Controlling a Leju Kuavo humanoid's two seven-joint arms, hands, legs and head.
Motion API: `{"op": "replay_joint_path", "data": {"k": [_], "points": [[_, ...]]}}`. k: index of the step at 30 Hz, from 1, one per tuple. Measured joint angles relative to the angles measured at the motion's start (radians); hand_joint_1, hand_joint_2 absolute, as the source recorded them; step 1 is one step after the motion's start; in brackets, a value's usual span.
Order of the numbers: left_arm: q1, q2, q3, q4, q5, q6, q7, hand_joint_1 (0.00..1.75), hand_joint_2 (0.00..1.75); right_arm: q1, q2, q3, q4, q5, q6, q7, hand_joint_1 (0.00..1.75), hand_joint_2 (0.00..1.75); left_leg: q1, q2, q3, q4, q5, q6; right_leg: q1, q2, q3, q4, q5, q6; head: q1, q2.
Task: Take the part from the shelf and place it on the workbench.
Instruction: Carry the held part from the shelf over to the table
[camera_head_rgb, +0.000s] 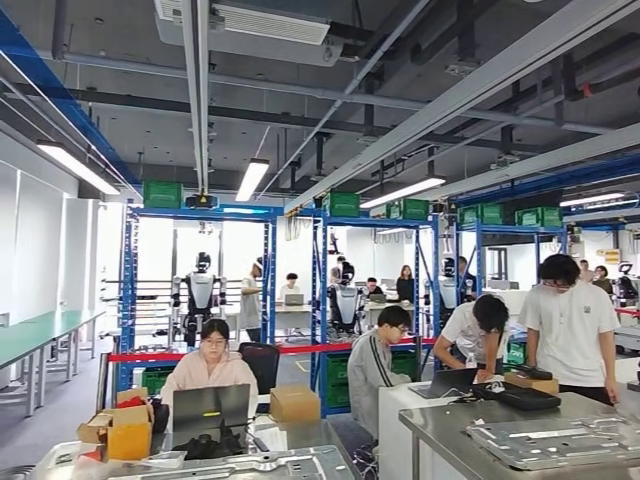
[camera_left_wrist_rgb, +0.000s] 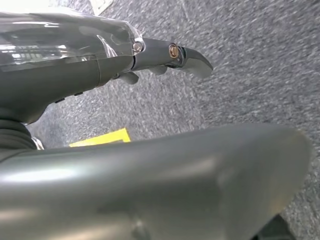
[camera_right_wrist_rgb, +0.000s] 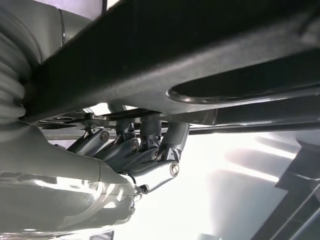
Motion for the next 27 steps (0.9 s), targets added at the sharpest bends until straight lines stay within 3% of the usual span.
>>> {"op": "replay_joint_path", "data": {"k": [1, 3, 4, 6, 8, 10, 11, 13, 14, 15, 16, 18, 20, 22, 24, 26, 27], "points": [[0.001, 0.0, 0.0, 0.0, 0.0, -0.001, 0.0, 0.0, 1.75, 0.002, 0.0, 0.0, 0.0, 0.0, 0.0, 0.0, 1.75, 1.75, 0.005, 0.003, 0.011, -0.019, 0.02, -0.007, -0.003, -0.004, 0.001, 0.001, -0.002, 0.004, 0.0, 0.0], [0.002, 0.001, 0.0, 0.0, 0.0, -0.002, 0.0, 0.0, 1.75, 0.003, 0.001, -0.001, 0.0, 0.001, 0.0, 0.0, 1.75, 1.75, 0.016, 0.012, 0.078, -0.145, 0.083, -0.02, -0.009, -0.008, 0.005, 0.006, -0.01, 0.016, 0.0, 0.0], [0.001, 0.001, 0.0, 0.0, 0.0, -0.002, -0.001, 0.0, 1.75, 0.003, 0.002, -0.001, 0.0, 0.001, 0.0, 0.0, 1.75, 1.75, 0.017, 0.015, 0.109, -0.205, 0.103, -0.021, -0.01, -0.009, 0.006, 0.011, -0.014, 0.024, 0.0, 0.0], [-0.001, 0.001, 0.0, 0.0, -0.001, -0.002, -0.002, 0.0, 1.75, 0.003, 0.004, -0.003, -0.001, 0.001, 0.001, 0.0, 1.75, 1.75, 0.014, 0.019, 0.138, -0.262, 0.108, -0.008, -0.009, -0.011, 0.006, 0.018, -0.02, 0.039, 0.0, 0.0], [0.0, 0.002, 0.0, 0.0, -0.002, -0.003, -0.002, 0.0, 1.75, 0.003, 0.005, -0.005, -0.002, 0.002, 0.003, -0.001, 1.75, 1.75, 0.009, 0.016, 0.14, -0.265, 0.102, 0.016, -0.012, -0.01, 0.007, 0.023, -0.02, 0.052, 0.0, 0.0], [0.001, 0.002, 0.0, 0.0, -0.002, -0.003, -0.004, 0.0, 1.75, 0.003, 0.005, -0.009, -0.004, 0.001, 0.003, -0.001, 1.75, 1.75, 0.008, 0.014, 0.15, -0.267, 0.098, 0.032, -0.016, -0.007, -0.004, 0.056, -0.033, 0.061, 0.0, 0.0], [0.0, 0.002, 0.0, 0.0, -0.003, -0.003, -0.004, 0.0, 1.75, 0.003, 0.005, -0.011, -0.006, 0.001, 0.004, -0.001, 1.75, 1.75, 0.008, 0.013, 0.156, -0.268, 0.095, 0.038, -0.017, -0.005, -0.025, 0.099, -0.052, 0.064, 0.0, 0.0], [0.0, 0.002, 0.0, 0.0, -0.003, -0.003, -0.005, 0.0, 1.75, 0.005, 0.005, -0.014, -0.007, 0.002, 0.004, -0.001, 1.75, 1.75, 0.003, 0.011, 0.166, -0.268, 0.088, 0.048, -0.017, -0.004, -0.098, 0.233, -0.106, 0.066, 0.0, 0.0], [0.0, 0.002, 0.001, 0.0, -0.003, -0.003, -0.006, 0.0, 1.75, 0.008, 0.005, -0.016, -0.007, 0.002, 0.004, -0.001, 1.75, 1.75, 0.0, 0.01, 0.171, -0.268, 0.083, 0.051, -0.016, -0.003, -0.137, 0.291, -0.124, 0.065, 0.0, 0.0], [0.001, 0.002, 0.001, 0.0, -0.003, -0.003, -0.006, 0.0, 1.75, 0.012, 0.005, -0.016, -0.007, 0.002, 0.004, -0.001, 1.75, 1.75, -0.004, 0.008, 0.178, -0.268, 0.077, 0.054, -0.015, -0.003, -0.163, 0.322, -0.124, 0.062, 0.0, 0.0], [0.001, 0.002, 0.001, 0.0, -0.003, -0.003, -0.006, 0.0, 1.75, 0.015, 0.005, -0.017, -0.007, 0.001, 0.004, -0.001, 1.75, 1.75, -0.008, 0.005, 0.186, -0.268, 0.071, 0.055, -0.013, -0.002, -0.17, 0.312, -0.101, 0.057, 0.0, 0.0], [0.001, 0.002, 0.0, 0.0, -0.004, -0.003, -0.006, 0.0, 1.75, 0.017, 0.005, -0.018, -0.008, 0.001, 0.004, -0.001, 1.75, 1.75, -0.012, 0.0, 0.206, -0.268, 0.056, 0.055, -0.002, 0.001, -0.137, 0.191, -0.013, 0.038, 0.0, 0.0], [0.001, -0.001, 0.0, 0.0, -0.004, -0.003, -0.007, 0.0, 1.75, 0.017, 0.005, -0.019, -0.01, 0.001, 0.004, -0.002, 1.75, 1.75, -0.01, -0.003, 0.218, -0.271, 0.043, 0.05, 0.013, 0.005, -0.099, 0.078, 0.038, 0.015, 0.0, 0.0], [0.002, -0.004, 0.001, 0.0, -0.004, -0.003, -0.008, 0.0, 1.75, 0.018, 0.005, -0.02, -0.011, 0.001, 0.004, -0.002, 1.75, 1.75, -0.005, -0.004, 0.225, -0.277, 0.04, 0.038, 0.021, 0.008, -0.084, 0.04, 0.034, 0.0, 0.0, 0.0], [0.003, -0.004, 0.0, 0.0, -0.005, -0.003, -0.008, 0.0, 1.75, 0.019, 0.006, -0.02, -0.014, 0.0, 0.005, -0.003, 1.75, 1.75, -0.004, -0.002, 0.235, -0.271, 0.047, 0.027, 0.02, 0.008, -0.057, 0.012, 0.033, -0.005, 0.001, 0.001], [0.0, -0.003, 0.0, 0.0, -0.006, -0.004, -0.009, 0.0, 1.75, 0.018, 0.009, -0.021, -0.018, -0.001, 0.005, -0.004, 1.75, 1.75, -0.005, 0.001, 0.21, -0.207, 0.047, 0.022, 0.013, 0.006, -0.022, -0.013, 0.028, -0.007, 0.002, 0.0], [-0.001, -0.003, 0.0, 0.0, -0.007, -0.004, -0.01, 0.0, 1.75, 0.018, 0.01, -0.021, -0.018, -0.001, 0.005, -0.004, 1.75, 1.75, -0.004, 0.003, 0.177, -0.151, 0.033, 0.02, 0.01, 0.004, -0.008, -0.02, 0.022, -0.006, 0.002, 0.0]]}}
